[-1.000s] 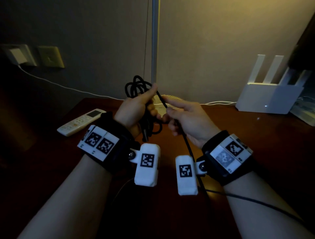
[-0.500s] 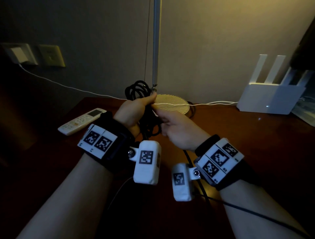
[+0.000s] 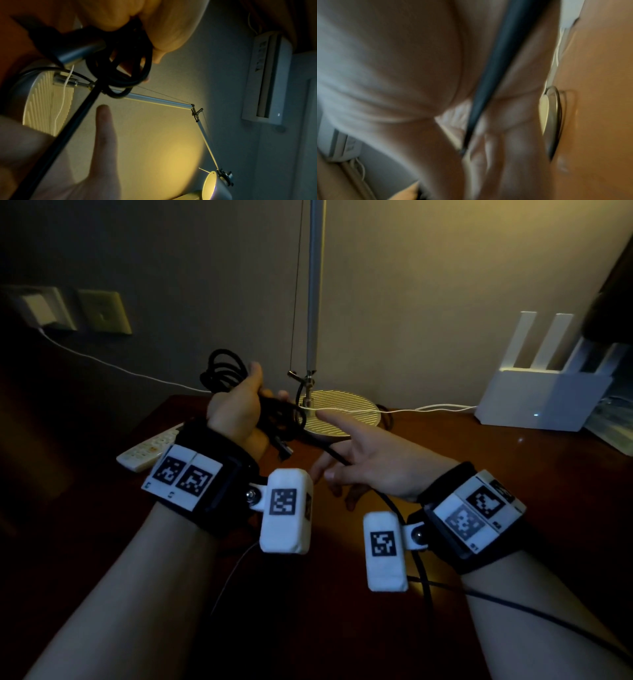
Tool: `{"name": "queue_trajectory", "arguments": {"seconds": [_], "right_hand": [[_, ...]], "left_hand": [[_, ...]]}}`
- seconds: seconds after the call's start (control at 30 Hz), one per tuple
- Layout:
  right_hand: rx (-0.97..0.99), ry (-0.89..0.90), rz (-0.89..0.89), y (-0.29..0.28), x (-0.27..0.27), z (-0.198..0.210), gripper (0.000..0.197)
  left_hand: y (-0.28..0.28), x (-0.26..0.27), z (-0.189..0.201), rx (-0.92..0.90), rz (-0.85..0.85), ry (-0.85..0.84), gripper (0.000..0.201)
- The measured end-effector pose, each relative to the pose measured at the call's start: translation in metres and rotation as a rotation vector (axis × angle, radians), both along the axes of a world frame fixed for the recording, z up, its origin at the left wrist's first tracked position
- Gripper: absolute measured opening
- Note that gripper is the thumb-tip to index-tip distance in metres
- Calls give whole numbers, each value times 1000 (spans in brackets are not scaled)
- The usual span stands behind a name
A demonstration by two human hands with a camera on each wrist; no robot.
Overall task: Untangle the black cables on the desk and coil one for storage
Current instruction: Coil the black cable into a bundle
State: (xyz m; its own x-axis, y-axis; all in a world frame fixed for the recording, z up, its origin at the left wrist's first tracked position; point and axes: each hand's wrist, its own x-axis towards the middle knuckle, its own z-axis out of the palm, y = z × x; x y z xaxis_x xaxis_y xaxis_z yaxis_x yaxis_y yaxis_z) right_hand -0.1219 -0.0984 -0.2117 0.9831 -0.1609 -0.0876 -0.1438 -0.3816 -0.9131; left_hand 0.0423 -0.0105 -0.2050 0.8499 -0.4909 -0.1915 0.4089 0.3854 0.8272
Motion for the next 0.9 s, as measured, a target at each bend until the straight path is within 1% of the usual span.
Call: {"name": "queue_trajectory", "arguments": {"seconds": [0.03, 0.1, 0.17, 0.2, 0.23, 0.3, 0.37, 0.43, 0.47, 0.53, 0.6, 0.63, 0.7, 0.73, 0.8, 0.9], "right_hand": [[-3, -12, -59, 0, 0, 0, 77], [-14, -90, -243, -1, 3, -1, 49], [26, -214, -440, -2, 8, -3, 25], [68, -273, -511, -3, 10, -4, 19], [118, -328, -566, -4, 12, -5, 16], [241, -414, -646, -5, 14, -4, 17], [385, -440, -683, -7, 14, -1, 21], [487, -427, -664, -10, 10, 2, 21], [481, -409, -649, -12, 7, 3, 19], [338, -349, -617, -16, 2, 4, 15], [135, -245, -524, -14, 0, 6, 15], [53, -167, -448, -11, -1, 6, 19], [-52, 19, -281, -4, 2, 4, 29], [-73, 95, -211, 1, 3, 3, 33], [-49, 185, -96, 9, 5, 1, 38], [-8, 220, 21, 18, 6, -1, 50]], "left_hand": [[1, -2, 2, 0, 27, -17, 31], [3, -6, 4, 39, 63, -79, 27], [1, -12, 3, 92, 59, -160, 29], [-1, -15, 1, 126, 37, -208, 32], [-3, -20, -1, 159, 6, -252, 35], [-6, -29, -4, 231, -44, -334, 39], [-9, -34, -8, 302, -32, -431, 41], [-8, -33, -9, 319, -13, -466, 39], [-7, -30, -8, 314, -2, -456, 37], [-4, -23, -5, 288, 39, -405, 36], [0, -16, 0, 216, 128, -307, 34], [1, -13, 2, 153, 178, -245, 33], [2, -7, 5, 24, 246, -153, 34], [2, -6, 6, -15, 266, -139, 35], [2, -3, 5, -28, 304, -152, 37], [0, -4, 4, -1, 323, -208, 43]]}}
